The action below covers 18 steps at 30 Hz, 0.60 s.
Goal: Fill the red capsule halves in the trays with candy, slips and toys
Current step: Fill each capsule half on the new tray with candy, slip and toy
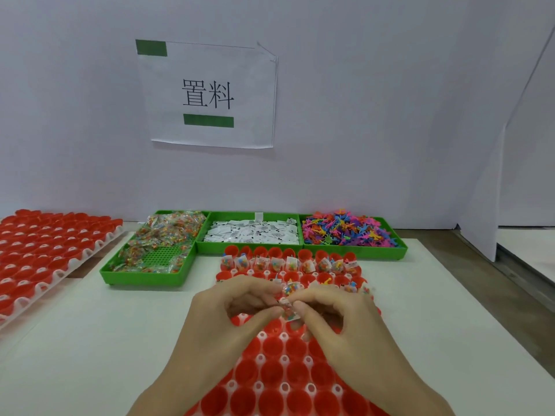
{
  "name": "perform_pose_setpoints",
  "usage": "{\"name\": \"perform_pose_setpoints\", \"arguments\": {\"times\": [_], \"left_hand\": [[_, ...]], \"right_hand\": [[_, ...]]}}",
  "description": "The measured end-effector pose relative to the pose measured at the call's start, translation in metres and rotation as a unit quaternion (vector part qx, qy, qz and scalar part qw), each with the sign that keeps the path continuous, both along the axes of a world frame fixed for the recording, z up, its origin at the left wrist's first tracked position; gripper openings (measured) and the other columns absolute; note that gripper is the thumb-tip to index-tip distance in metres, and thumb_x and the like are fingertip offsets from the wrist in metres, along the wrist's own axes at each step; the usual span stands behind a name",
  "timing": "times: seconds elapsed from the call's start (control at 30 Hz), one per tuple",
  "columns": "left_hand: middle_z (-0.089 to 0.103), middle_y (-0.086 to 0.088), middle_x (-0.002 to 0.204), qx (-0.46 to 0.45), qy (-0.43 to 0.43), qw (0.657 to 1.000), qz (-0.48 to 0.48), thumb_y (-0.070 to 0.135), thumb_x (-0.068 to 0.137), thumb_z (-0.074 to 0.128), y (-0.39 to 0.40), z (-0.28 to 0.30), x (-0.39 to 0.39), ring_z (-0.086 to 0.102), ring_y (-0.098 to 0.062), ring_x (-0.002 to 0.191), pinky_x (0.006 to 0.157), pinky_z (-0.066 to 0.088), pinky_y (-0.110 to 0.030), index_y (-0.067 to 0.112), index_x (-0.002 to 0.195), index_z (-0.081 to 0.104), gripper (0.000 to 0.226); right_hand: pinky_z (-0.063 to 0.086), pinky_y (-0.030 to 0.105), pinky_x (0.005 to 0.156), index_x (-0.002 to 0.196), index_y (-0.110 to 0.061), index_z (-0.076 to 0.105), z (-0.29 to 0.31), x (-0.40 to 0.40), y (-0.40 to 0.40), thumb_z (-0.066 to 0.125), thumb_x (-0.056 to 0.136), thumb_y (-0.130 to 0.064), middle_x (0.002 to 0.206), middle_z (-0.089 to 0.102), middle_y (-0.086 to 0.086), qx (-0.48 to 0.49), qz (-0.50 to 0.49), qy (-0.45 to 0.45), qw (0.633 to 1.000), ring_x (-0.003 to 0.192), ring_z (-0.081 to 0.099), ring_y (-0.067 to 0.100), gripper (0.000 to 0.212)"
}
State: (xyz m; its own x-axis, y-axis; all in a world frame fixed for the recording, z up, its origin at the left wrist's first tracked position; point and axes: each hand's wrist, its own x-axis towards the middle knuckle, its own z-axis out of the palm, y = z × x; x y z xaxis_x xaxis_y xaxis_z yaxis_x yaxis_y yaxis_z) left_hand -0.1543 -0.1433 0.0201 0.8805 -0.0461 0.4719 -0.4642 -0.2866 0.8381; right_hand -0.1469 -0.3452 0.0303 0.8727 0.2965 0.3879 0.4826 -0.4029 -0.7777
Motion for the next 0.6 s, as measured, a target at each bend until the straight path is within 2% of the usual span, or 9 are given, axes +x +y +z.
{"name": "perform_pose_setpoints", "arguments": {"times": [0.1,0.17,0.27,0.4,0.43,0.5,0.6], "left_hand": [[0.074,0.005,0.092,0.03,-0.042,0.998,0.021,0.021,0.076,0.084,-0.001,0.001,0.0,0.075,-0.019,0.083,0.074,0.062,-0.029,0.03,0.091,0.082,0.017],[0.073,0.005,0.095,0.022,-0.051,0.998,0.019,0.021,0.076,0.085,0.0,0.002,0.0,0.075,-0.019,0.084,0.075,0.061,-0.026,0.027,0.087,0.082,0.014],[0.078,0.004,0.09,0.001,-0.015,1.0,0.005,0.016,0.078,0.086,0.001,0.003,-0.001,0.077,-0.016,0.085,0.078,0.062,-0.028,0.028,0.088,0.081,0.016],[0.079,0.004,0.085,-0.009,0.016,1.0,-0.012,0.018,0.081,0.085,0.003,0.006,-0.002,0.077,-0.015,0.083,0.076,0.059,-0.02,0.03,0.089,0.078,0.016],[0.079,0.003,0.085,-0.01,0.022,1.0,-0.019,0.017,0.082,0.085,0.005,0.006,-0.002,0.077,-0.016,0.083,0.077,0.058,-0.02,0.028,0.088,0.077,0.015],[0.079,0.001,0.087,-0.008,0.034,0.999,-0.025,0.015,0.084,0.084,0.01,0.007,0.001,0.077,-0.017,0.085,0.079,0.059,-0.024,0.025,0.088,0.076,0.013],[0.078,0.004,0.085,-0.001,0.024,1.0,0.019,0.01,0.086,0.082,0.02,0.005,0.007,0.076,-0.014,0.083,0.078,0.06,-0.024,0.02,0.087,0.073,0.013]], "right_hand": [[0.053,0.012,0.073,0.099,-0.039,0.077,-0.002,0.0,0.0,0.075,0.091,-0.02,0.095,0.07,-0.02,-0.028,-0.001,-0.019,0.999,0.092,0.068,0.003,0.021],[0.056,0.016,0.072,0.097,-0.04,0.078,-0.003,0.001,0.002,0.076,0.09,-0.015,0.097,0.068,-0.017,-0.012,-0.014,-0.031,0.999,0.094,0.067,0.007,0.026],[0.059,0.022,0.072,0.093,-0.041,0.078,-0.004,0.003,0.002,0.077,0.088,-0.013,0.096,0.07,-0.013,0.035,-0.024,-0.021,0.999,0.093,0.069,0.012,0.028],[0.061,0.035,0.077,0.095,-0.035,0.076,-0.005,0.002,0.005,0.078,0.088,-0.014,0.092,0.076,-0.006,0.08,0.003,0.045,0.996,0.089,0.073,0.015,0.022],[0.061,0.035,0.078,0.094,-0.035,0.076,-0.003,0.003,0.006,0.078,0.089,-0.015,0.093,0.077,-0.006,0.081,0.007,0.053,0.995,0.089,0.073,0.015,0.02],[0.061,0.029,0.078,0.094,-0.037,0.076,0.004,0.008,0.006,0.075,0.091,-0.018,0.094,0.077,-0.008,0.06,0.016,0.061,0.996,0.089,0.074,0.011,0.019],[0.06,0.029,0.077,0.094,-0.036,0.076,0.018,0.034,0.008,0.07,0.094,-0.019,0.09,0.076,-0.012,-0.002,-0.011,0.047,0.999,0.085,0.072,0.008,0.018]]}}
